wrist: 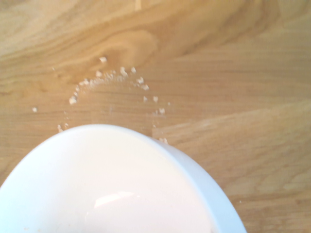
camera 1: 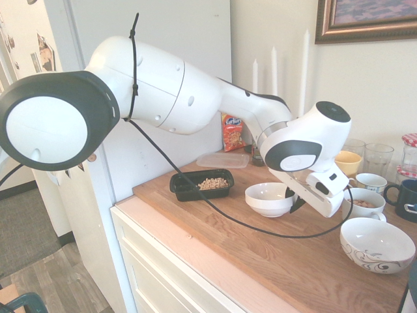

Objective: Put the cereal into the box

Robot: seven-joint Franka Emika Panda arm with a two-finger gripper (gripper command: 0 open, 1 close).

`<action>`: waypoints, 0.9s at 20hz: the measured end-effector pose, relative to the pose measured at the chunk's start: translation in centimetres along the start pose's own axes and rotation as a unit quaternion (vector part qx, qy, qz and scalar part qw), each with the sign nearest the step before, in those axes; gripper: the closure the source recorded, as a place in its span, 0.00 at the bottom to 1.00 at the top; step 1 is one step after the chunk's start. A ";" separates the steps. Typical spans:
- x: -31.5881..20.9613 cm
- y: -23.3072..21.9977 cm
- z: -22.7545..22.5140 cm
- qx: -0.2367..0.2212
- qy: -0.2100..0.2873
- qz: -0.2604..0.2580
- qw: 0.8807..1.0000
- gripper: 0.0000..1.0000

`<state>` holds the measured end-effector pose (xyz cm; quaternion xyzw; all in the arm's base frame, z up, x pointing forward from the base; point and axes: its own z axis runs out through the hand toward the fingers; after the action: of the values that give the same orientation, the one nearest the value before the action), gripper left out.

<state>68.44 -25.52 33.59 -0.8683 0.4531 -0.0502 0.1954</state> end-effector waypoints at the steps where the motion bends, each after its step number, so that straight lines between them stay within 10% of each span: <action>1: 0.0 0.1 0.2 0.001 0.000 0.002 1.000 1.00; 5: 0.3 0.6 0.6 0.014 -0.006 0.014 1.000 1.00; 6: 0.4 0.7 0.7 0.018 -0.008 0.016 1.000 0.00; 18: 0.2 1.5 2.8 0.030 -0.027 0.025 0.999 0.00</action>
<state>68.19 -25.60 30.41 -0.8516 0.4672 -0.0358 0.2350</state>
